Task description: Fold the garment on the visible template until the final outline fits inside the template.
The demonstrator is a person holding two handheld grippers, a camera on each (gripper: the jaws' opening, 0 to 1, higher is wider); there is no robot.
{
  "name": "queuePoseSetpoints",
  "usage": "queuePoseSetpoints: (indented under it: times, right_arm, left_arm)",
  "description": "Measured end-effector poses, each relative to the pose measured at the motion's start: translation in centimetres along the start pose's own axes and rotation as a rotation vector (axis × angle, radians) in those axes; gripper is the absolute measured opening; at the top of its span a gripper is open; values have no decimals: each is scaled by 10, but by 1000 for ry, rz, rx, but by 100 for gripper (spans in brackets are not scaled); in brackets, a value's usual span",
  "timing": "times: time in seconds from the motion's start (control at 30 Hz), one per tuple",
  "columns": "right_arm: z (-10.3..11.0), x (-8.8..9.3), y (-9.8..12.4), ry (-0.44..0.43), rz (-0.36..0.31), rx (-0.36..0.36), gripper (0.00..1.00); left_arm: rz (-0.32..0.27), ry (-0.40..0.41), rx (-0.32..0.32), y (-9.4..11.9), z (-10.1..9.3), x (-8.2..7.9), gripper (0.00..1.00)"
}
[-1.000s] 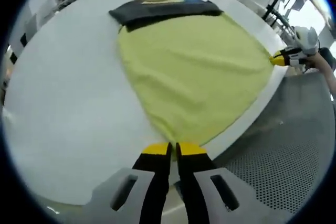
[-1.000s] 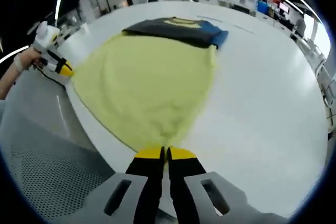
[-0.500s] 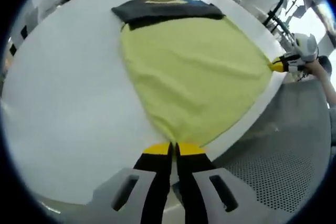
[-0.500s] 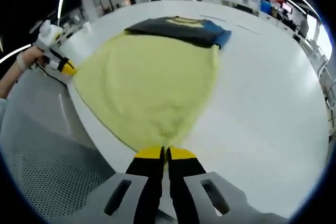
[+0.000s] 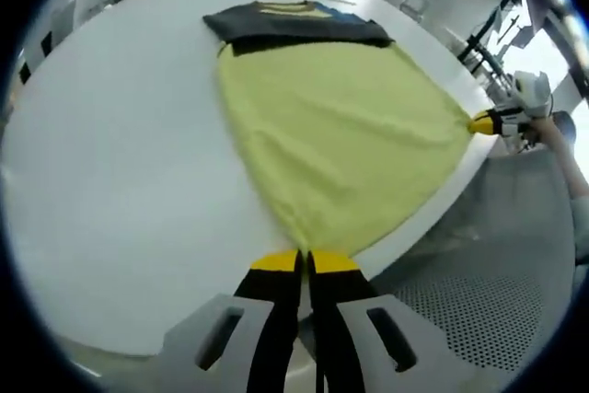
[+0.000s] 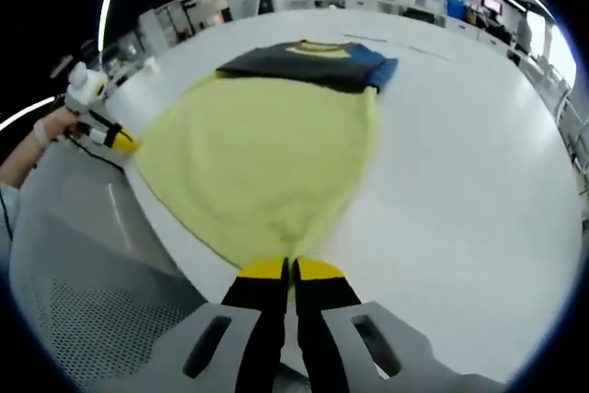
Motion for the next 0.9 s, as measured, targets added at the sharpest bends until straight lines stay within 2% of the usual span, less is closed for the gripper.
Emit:
queuePoseSetpoints:
  times: [0.17,0.37,0.9]
  right_arm:
    - [1,-1,4,-7,-9,-6,3]
    - [5,-6,6,8,-14,-8,3]
    - [13,-16,22,15,-67,-21,3]
  left_arm:
    - [-42,29,16,7,-2,-3,0]
    - [-62,29,12,13,-4,-4,0]
    - [-71,-17,-4,25,-13,-9,0]
Point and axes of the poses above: the point that each gripper's makers call its tool centre point, and the gripper's own axes: y roughly backward along the fingers, z roughly to its left, x roughly out of its underside, the point moved 5 cm from there along y, roughly backward along the fingers, and after that the axes turned 6 degrees about x, right-handed, at the moved point
